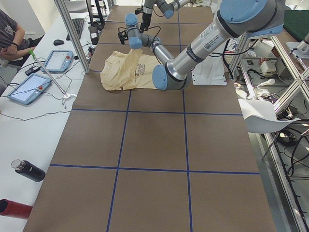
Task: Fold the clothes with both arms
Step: 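Fold the sleeve across with the left gripper while the right moves to the hem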
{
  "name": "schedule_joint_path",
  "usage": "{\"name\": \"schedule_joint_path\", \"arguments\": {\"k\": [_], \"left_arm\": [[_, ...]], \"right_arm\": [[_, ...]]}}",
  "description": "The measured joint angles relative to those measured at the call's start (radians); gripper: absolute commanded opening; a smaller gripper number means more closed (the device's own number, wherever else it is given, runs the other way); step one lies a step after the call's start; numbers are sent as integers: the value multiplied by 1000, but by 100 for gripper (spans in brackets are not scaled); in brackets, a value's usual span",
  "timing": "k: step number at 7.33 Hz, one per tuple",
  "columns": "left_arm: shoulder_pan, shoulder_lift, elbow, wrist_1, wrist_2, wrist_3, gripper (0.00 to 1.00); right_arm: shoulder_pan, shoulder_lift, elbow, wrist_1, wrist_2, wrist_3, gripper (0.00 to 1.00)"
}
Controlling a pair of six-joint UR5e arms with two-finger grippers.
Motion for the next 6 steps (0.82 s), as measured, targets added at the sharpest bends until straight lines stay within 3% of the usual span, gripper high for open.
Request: {"name": "schedule_joint_path", "arguments": {"k": [3,4,5,6], "left_arm": [[78,-68,131,-133,164,-18,0],[91,-81,175,-186,207,-25,21],[98,-91,207,-220,234,-30,65],[101,-97,222,-245,248,-49,86]], "right_arm": [[1,-10,-9,11,-13,-2,100],[0,-11,-11,11,-20,-2,100],[-1,-11,-13,11,-24,-2,100],[-1,-14,-10,12,-25,2,100]]}}
